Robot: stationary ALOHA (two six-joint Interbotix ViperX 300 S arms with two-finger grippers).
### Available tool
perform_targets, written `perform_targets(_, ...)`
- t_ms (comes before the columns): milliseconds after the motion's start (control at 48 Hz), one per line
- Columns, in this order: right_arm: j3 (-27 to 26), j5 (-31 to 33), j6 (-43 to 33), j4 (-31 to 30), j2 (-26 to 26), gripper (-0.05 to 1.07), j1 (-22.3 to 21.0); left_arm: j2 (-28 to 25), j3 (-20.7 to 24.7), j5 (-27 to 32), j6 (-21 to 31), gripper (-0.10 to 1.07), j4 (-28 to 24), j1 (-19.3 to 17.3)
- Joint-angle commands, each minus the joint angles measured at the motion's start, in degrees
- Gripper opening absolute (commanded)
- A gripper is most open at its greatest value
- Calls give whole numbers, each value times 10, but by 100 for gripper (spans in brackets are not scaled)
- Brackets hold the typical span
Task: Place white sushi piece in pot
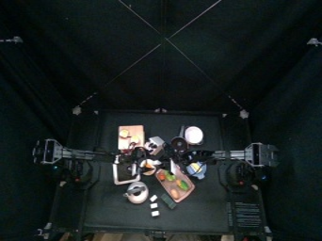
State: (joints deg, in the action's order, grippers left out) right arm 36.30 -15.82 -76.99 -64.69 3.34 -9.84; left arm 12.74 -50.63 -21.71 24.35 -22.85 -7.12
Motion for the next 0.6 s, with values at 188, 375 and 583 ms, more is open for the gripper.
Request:
perform_targets(188,53,14,-3,22,65,63,-37,12,-2,-4,-1,94,6,-3)
perform_targets(375,118,93,-4,98,126,64,-94,11,-3,-4,-2,94,5,-2)
perform_targets(583,149,241,-3,217,156,64,-151,8,0,-5,-2,94,5,-2)
